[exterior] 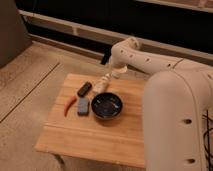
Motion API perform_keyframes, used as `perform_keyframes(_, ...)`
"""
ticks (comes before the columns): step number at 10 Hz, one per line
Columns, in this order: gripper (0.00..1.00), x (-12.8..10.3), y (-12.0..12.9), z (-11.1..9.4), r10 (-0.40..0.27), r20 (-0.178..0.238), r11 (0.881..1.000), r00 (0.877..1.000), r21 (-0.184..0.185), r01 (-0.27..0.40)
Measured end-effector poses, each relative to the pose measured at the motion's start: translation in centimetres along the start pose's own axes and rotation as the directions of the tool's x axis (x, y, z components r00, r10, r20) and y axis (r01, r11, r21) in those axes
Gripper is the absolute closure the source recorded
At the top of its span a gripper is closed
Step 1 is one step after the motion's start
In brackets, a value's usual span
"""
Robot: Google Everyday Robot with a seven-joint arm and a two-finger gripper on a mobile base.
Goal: Place the ceramic cup in the ceramic bowl
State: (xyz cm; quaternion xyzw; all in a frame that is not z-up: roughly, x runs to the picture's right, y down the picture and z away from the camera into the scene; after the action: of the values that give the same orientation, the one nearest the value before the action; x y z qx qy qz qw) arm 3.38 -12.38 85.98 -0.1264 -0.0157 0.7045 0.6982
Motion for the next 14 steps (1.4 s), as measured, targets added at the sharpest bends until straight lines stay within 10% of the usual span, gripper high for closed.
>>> perform_keyframes(7,1.0,5.5,6.0,-5.9,0.031,-0.001,0.997,1.0,-0.065,-0.031)
perform_keyframes(14,1.0,12.1,7.4,-5.1,0.166,-0.093,0.98,0.982,-0.092,-0.175)
